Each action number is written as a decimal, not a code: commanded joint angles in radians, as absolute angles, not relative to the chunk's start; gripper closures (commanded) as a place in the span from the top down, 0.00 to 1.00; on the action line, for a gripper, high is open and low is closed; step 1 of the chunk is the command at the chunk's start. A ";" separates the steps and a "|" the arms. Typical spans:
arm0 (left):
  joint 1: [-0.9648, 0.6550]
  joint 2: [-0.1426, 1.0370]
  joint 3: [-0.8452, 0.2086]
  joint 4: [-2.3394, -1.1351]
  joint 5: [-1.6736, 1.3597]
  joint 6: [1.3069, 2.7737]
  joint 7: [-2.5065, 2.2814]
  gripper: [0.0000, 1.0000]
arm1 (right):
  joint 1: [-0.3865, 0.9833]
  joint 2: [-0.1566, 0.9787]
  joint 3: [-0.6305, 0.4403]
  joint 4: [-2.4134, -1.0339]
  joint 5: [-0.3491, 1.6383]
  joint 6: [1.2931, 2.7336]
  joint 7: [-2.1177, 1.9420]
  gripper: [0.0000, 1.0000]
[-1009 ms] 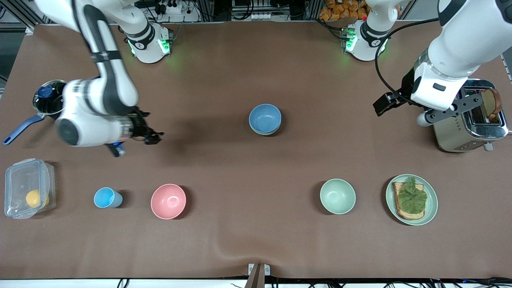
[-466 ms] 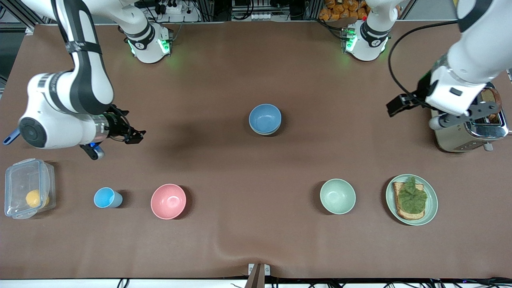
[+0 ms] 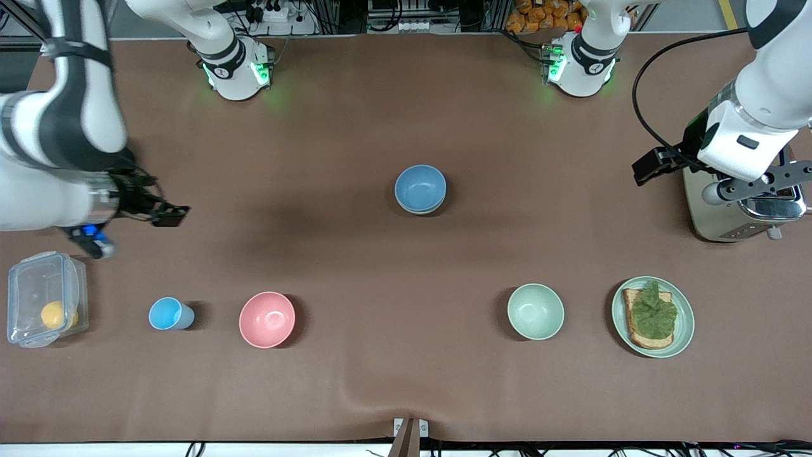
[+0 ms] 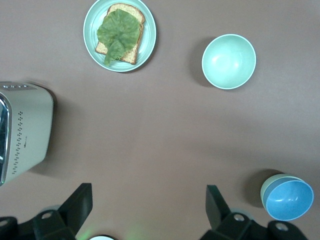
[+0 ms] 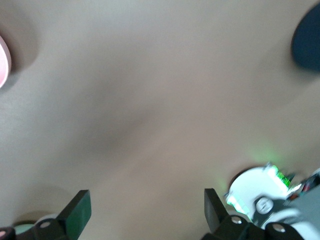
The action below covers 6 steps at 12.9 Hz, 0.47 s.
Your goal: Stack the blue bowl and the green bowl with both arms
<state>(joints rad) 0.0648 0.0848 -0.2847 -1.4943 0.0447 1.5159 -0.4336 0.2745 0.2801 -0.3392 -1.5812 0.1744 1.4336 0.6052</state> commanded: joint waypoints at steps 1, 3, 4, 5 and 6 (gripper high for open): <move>0.026 0.067 -0.233 -1.497 0.043 1.499 -0.400 1.00 | 0.186 0.252 -0.233 -1.528 0.037 1.416 0.517 1.00; -0.012 0.066 -0.180 -1.497 0.041 1.499 -0.364 1.00 | 0.143 0.245 -0.158 -1.503 -0.012 1.423 0.509 1.00; -0.012 0.066 -0.175 -1.496 0.040 1.499 -0.350 1.00 | 0.088 0.224 -0.111 -1.505 -0.014 1.443 0.461 1.00; -0.006 0.067 -0.173 -1.499 0.032 1.499 -0.333 1.00 | 0.072 0.206 -0.103 -1.517 -0.006 1.484 0.334 1.00; -0.002 0.067 -0.173 -1.500 0.023 1.499 -0.321 1.00 | 0.058 0.189 -0.100 -1.538 -0.006 1.499 0.189 1.00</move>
<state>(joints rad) 0.0044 0.0834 -0.1900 -1.4944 0.0423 1.5142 -0.3586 0.1237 0.2379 -0.1415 -1.5054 0.0141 1.4709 0.3823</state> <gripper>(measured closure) 0.000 0.000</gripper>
